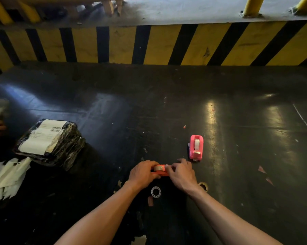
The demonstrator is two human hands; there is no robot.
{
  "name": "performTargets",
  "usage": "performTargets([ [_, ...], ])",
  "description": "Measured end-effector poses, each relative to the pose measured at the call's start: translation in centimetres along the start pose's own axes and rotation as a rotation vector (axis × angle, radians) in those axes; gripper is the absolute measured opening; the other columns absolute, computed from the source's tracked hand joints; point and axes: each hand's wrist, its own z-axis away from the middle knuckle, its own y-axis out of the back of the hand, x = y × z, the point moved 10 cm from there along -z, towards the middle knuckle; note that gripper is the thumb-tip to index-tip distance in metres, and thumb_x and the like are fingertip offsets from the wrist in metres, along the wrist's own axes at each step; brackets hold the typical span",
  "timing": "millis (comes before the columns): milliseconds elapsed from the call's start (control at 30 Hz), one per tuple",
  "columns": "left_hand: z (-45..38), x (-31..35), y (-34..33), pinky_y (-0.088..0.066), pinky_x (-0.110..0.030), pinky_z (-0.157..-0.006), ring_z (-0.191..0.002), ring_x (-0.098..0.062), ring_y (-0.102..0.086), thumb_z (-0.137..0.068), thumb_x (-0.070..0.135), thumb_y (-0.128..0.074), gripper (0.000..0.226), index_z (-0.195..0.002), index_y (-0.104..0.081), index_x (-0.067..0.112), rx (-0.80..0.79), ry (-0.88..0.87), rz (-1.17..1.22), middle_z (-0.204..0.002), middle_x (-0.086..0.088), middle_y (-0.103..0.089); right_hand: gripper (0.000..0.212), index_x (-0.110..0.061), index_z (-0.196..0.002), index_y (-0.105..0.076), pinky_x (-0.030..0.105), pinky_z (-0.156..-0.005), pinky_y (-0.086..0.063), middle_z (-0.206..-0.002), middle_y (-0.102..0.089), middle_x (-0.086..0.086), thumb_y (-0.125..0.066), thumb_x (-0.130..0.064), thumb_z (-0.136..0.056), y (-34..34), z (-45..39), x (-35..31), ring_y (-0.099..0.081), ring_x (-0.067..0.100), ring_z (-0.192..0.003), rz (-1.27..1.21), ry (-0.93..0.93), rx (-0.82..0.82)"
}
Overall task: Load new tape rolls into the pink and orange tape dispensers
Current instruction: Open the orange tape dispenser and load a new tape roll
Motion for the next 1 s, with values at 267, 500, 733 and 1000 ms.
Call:
performTargets([
  [267, -0.3, 0.2, 0.2, -0.052, -0.041, -0.092, -0.112, -0.020, -0.063, -0.087, 0.041, -0.074, 0.041, -0.126, -0.064, 0.034, -0.055, 0.006, 0.007, -0.122, 0.004, -0.067, 0.033, -0.025, -0.096, -0.072, 0.044, -0.100, -0.047, -0.133, -0.052, 0.008, -0.063, -0.055, -0.087, -1.2, -0.8, -0.1, -0.045, 0.028, -0.124, -0.133, -0.137, 0.064],
  [500, -0.5, 0.0, 0.1, -0.051, -0.041, -0.093, -0.112, -0.019, -0.062, -0.086, 0.038, -0.076, 0.042, -0.126, -0.064, 0.035, -0.075, 0.003, 0.014, -0.120, 0.004, -0.068, 0.020, -0.022, -0.075, -0.067, 0.032, -0.068, -0.052, -0.091, -0.069, 0.005, -0.069, -0.038, -0.087, -0.9, -1.2, 1.1, -0.064, 0.020, -0.085, -0.429, -0.220, 0.057],
  [733, -0.6, -0.2, -0.1, -0.051, -0.040, -0.096, -0.116, -0.016, -0.061, -0.084, 0.040, -0.076, 0.051, -0.132, -0.060, 0.036, -0.093, -0.002, 0.005, -0.125, 0.007, -0.067, 0.014, -0.015, -0.088, -0.063, 0.037, -0.067, -0.062, -0.089, -0.070, 0.012, -0.063, -0.027, -0.095, 1.4, -1.0, 5.5, -0.070, 0.024, -0.077, -0.519, -0.289, 0.015],
  [1000, -0.6, -0.1, -0.3, -0.051, -0.043, -0.098, -0.116, -0.016, -0.060, -0.086, 0.040, -0.075, 0.049, -0.132, -0.058, 0.035, -0.099, -0.003, 0.009, -0.125, 0.006, -0.066, 0.012, -0.015, -0.096, -0.058, 0.023, -0.042, -0.051, -0.094, -0.070, 0.012, -0.056, -0.026, -0.100, 0.2, -0.7, 5.7, -0.073, 0.020, -0.065, -0.443, -0.335, -0.049],
])
